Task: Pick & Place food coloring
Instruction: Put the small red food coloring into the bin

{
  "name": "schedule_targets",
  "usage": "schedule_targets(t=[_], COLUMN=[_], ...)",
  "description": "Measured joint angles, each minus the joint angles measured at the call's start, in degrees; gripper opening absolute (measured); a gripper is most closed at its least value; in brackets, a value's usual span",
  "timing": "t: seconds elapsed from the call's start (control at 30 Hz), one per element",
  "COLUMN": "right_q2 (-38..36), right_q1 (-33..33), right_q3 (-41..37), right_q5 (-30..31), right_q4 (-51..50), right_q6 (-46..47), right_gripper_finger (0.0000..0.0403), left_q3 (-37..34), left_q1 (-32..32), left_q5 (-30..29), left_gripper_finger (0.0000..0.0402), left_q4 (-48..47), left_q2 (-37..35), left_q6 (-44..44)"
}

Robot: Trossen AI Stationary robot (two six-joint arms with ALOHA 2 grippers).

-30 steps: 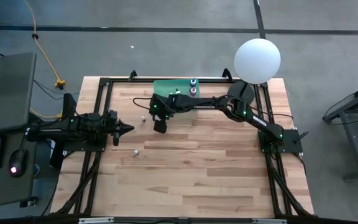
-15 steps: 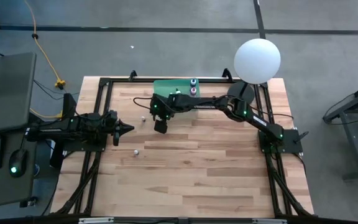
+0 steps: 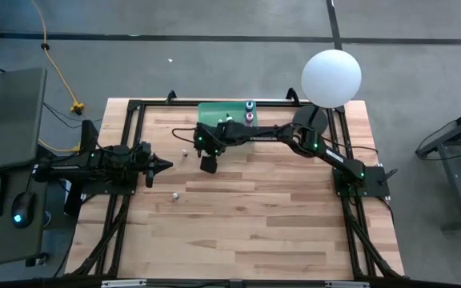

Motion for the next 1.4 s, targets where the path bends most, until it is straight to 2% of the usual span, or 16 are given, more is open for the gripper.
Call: schedule_targets(t=[0.97,1.4], right_q2=[0.0,0.2], right_q1=[1.2,0.9], right_q3=[0.0,8.0], right_q5=[1.5,1.0], right_q4=[-1.0,-5.4], right_q6=[-1.7,-4.0], right_gripper_finger=[0.0249,0.0249], left_q3=[0.0,0.0], left_q1=[0.0,0.0], left_q5=[0.0,0.0], left_gripper_finger=[0.0000,0.0000], left_q4=[0.0,0.0], left_q2=[0.0,0.0], left_q6=[0.0,0.0])
